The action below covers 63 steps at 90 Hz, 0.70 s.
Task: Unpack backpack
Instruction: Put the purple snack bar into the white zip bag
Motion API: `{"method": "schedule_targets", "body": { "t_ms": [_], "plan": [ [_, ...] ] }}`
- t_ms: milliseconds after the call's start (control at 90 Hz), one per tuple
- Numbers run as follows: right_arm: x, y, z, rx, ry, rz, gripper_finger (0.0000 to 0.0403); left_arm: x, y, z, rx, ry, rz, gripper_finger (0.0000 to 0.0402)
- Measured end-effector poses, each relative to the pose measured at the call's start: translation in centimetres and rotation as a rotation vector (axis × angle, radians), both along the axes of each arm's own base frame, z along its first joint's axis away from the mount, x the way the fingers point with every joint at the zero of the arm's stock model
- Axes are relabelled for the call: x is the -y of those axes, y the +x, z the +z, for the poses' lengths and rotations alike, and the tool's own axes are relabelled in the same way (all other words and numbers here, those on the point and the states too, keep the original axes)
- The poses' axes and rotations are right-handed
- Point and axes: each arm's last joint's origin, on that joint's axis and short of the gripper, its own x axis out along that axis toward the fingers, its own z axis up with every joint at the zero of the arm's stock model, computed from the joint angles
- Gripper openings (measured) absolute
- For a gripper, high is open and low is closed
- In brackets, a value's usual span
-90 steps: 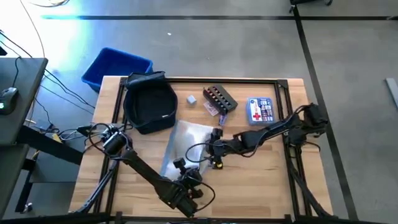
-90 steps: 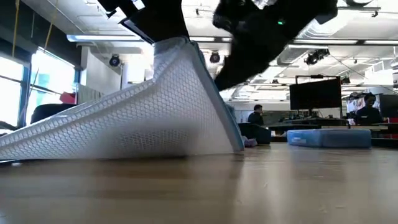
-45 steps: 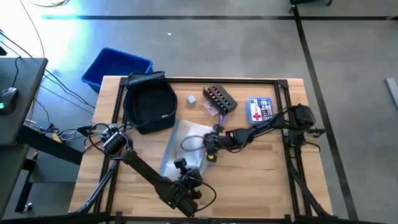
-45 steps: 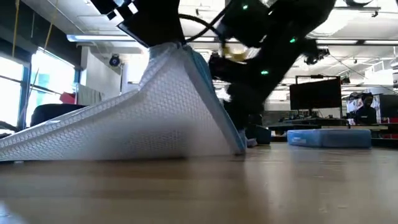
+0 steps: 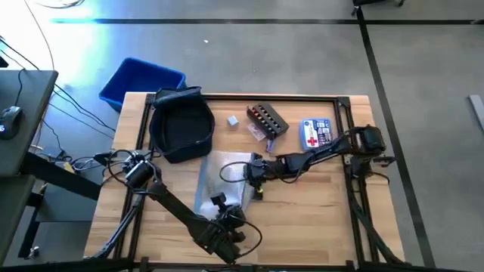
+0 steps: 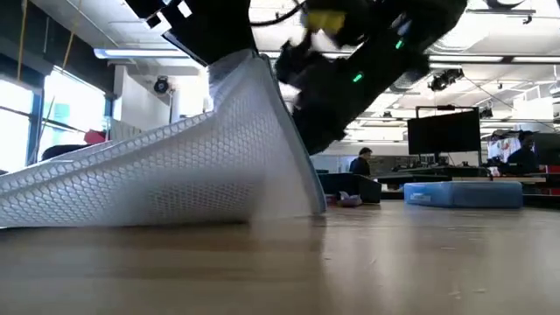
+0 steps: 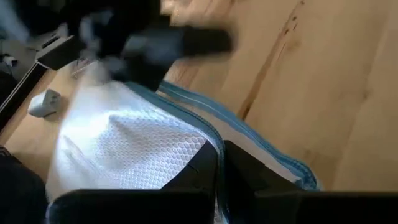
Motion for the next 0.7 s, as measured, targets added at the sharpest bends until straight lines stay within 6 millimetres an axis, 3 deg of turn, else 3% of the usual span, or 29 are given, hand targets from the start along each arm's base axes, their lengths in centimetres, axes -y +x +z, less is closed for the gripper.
{"method": "schedule_targets", "body": {
  "t_ms": [156, 244, 356, 511, 700],
  "plan": [
    [-1.7, -3.3, 2.4, -0.189, 0.118, 0.251, 0.0000, 0.0, 0.0, 0.0, 0.004, 0.000, 0.003, 0.0000],
    [-2.3, -5.1, 3.2, -0.276, 0.055, 0.332, 0.0000, -0.1, 0.1, 0.0, 0.007, 0.001, 0.006, 0.0000],
    [-2.0, -5.6, 3.2, -0.300, -0.196, 0.157, 0.0000, -0.1, 0.0, 0.0, 0.008, 0.002, 0.005, 0.0000],
    [-0.3, -5.0, 1.3, -0.351, -0.503, -0.037, 0.0008, -0.1, 0.1, 0.0, 0.009, 0.000, 0.006, 0.0000],
    [3.2, -4.6, 0.7, -0.399, -0.531, -0.206, 0.0068, -0.1, 0.1, 0.0, 0.009, 0.000, 0.006, 0.0000]
  ]
}}
